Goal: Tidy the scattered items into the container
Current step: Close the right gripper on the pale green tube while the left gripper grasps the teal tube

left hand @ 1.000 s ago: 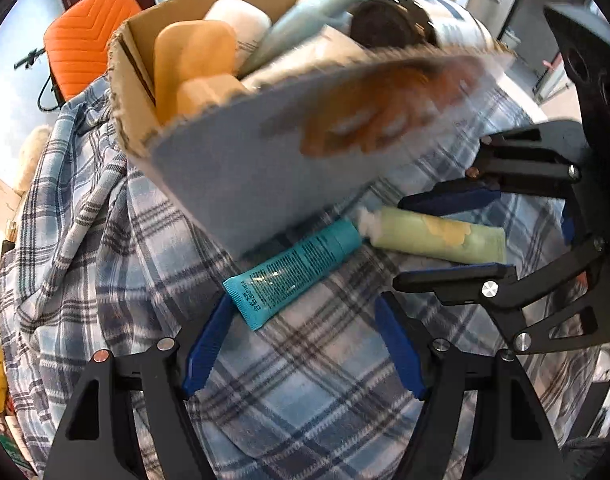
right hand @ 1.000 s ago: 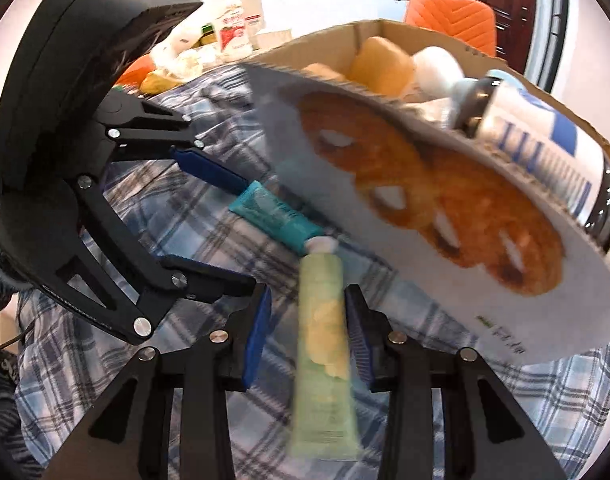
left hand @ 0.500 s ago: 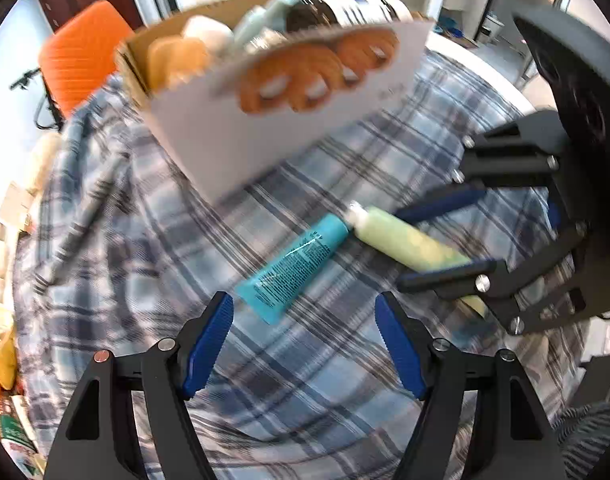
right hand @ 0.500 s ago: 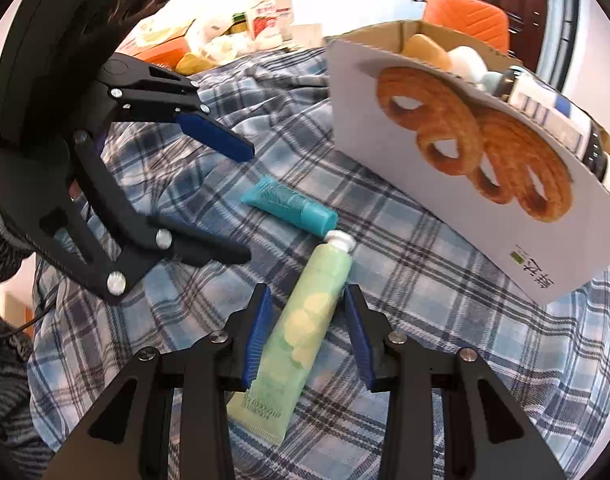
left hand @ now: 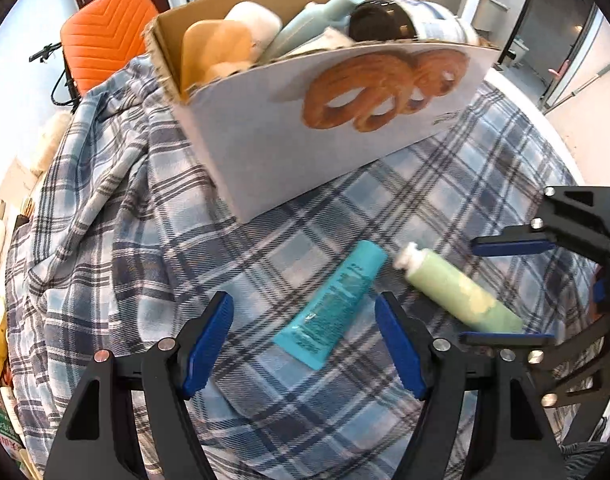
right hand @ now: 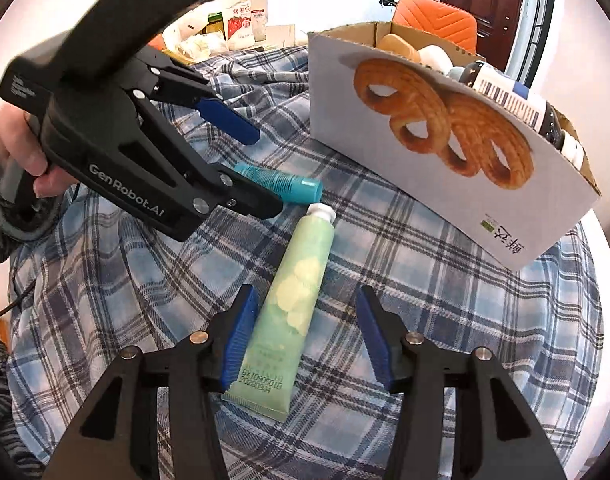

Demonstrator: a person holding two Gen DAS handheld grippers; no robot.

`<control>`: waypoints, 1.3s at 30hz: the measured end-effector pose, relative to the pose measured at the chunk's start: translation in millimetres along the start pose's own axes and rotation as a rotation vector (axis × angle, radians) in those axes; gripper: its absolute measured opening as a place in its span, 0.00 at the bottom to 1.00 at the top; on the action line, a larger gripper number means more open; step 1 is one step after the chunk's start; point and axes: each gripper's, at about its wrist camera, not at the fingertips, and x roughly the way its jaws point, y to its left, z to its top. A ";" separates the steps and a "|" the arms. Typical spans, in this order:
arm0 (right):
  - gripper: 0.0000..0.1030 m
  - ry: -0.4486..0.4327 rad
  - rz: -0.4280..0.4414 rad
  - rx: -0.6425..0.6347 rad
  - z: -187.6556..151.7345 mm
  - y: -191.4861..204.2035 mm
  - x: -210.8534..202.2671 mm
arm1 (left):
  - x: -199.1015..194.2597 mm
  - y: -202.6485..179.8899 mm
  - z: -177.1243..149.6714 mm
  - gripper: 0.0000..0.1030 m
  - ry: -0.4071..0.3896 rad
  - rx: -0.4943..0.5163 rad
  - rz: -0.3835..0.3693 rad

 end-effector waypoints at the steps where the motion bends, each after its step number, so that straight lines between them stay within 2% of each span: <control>1: 0.48 0.001 0.002 0.007 -0.3 -0.3 0.5 | -2.9 -0.1 -3.1 0.73 0.001 0.003 0.003; 5: 0.41 -0.004 -0.003 0.023 -2.5 -3.1 -3.1 | -1.5 -7.0 -3.7 0.73 0.007 0.018 -0.006; 7: 0.33 0.001 -0.005 0.033 -3.2 -5.6 -4.9 | 0.1 -10.7 -5.3 0.61 0.019 0.027 -0.013; 9: 0.30 0.009 -0.002 0.049 -3.8 -9.2 -7.1 | -1.2 -12.8 -7.1 0.58 0.013 0.032 -0.012; 11: 0.30 0.011 -0.003 0.066 -5.1 -12.8 -9.8 | -3.0 -14.1 -8.2 0.50 0.014 0.038 -0.016; 13: 0.27 0.006 -0.019 0.074 -8.1 -15.9 -15.0 | -6.1 -16.1 -10.0 0.32 0.020 0.047 -0.020; 16: 0.26 -0.001 -0.012 0.097 -11.6 -21.3 -21.6 | -8.7 -22.6 -14.1 0.26 0.035 0.067 -0.020; 20: 0.26 -0.014 0.007 0.127 -17.7 -26.3 -29.0 | -11.6 -36.7 -25.2 0.26 0.046 0.080 -0.019; 24: 0.26 -0.017 0.029 0.139 -27.3 -25.1 -35.6 | -24.2 -35.3 -46.4 0.26 0.050 0.092 -0.015; 30: 0.26 -0.038 0.029 0.153 -25.3 -22.4 -32.5 | -28.6 -39.1 -39.8 0.26 0.016 0.079 -0.001; 32: 0.26 -0.050 0.025 0.158 -20.4 -21.9 -29.3 | -28.2 -38.2 -35.8 0.33 0.018 0.065 -0.011; 34: 0.26 -0.058 0.020 0.157 -16.6 -21.6 -26.2 | -30.2 -35.0 -35.8 0.53 0.009 0.060 -0.005; 39: 0.26 -0.053 0.032 0.154 -11.5 -20.5 -17.8 | -22.9 -35.6 -31.4 0.54 0.008 0.046 0.001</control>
